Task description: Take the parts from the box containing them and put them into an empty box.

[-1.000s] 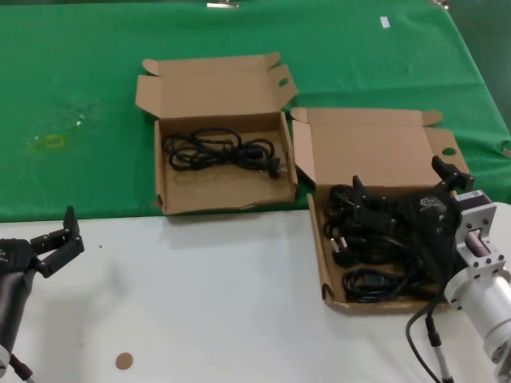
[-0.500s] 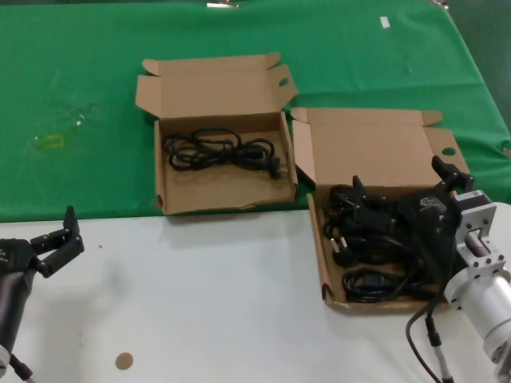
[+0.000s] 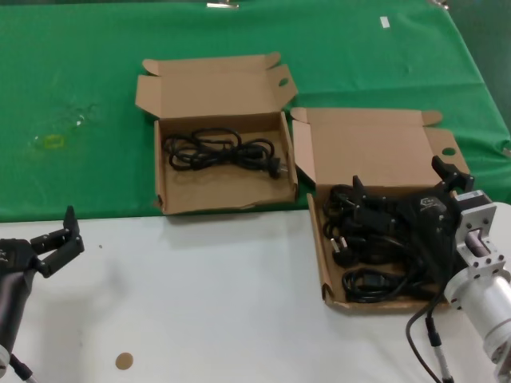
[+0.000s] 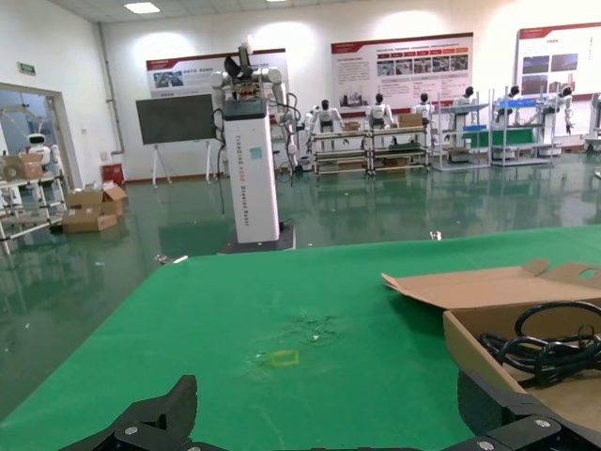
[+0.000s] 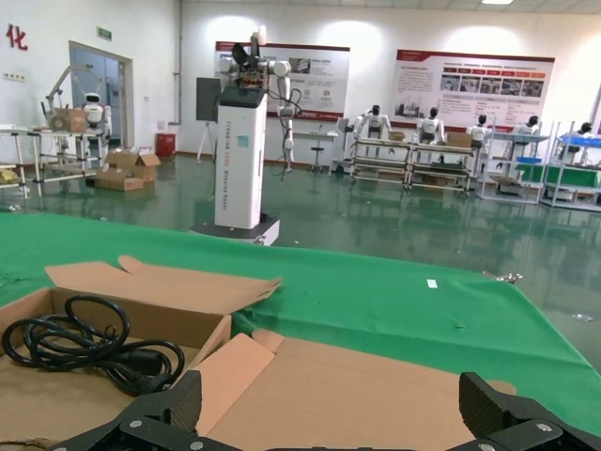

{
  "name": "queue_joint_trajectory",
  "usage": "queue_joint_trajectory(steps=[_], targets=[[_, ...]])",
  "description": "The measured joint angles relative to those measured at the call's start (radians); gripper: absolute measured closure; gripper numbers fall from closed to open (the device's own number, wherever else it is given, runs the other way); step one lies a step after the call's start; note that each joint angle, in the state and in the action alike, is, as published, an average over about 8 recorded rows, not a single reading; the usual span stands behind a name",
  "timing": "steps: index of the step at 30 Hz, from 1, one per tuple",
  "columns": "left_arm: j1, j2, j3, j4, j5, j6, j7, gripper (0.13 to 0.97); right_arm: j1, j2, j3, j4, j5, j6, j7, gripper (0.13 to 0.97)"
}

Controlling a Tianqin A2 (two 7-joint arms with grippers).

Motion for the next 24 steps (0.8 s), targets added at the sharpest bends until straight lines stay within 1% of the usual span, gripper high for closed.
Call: queue_joint_trajectory(steps=[24], targets=[[0.0, 0.0, 0.0, 0.0, 0.0, 0.0, 0.0, 0.132, 0.0, 0.0, 0.0, 0.0, 0.0, 0.0, 0.0, 0.129]])
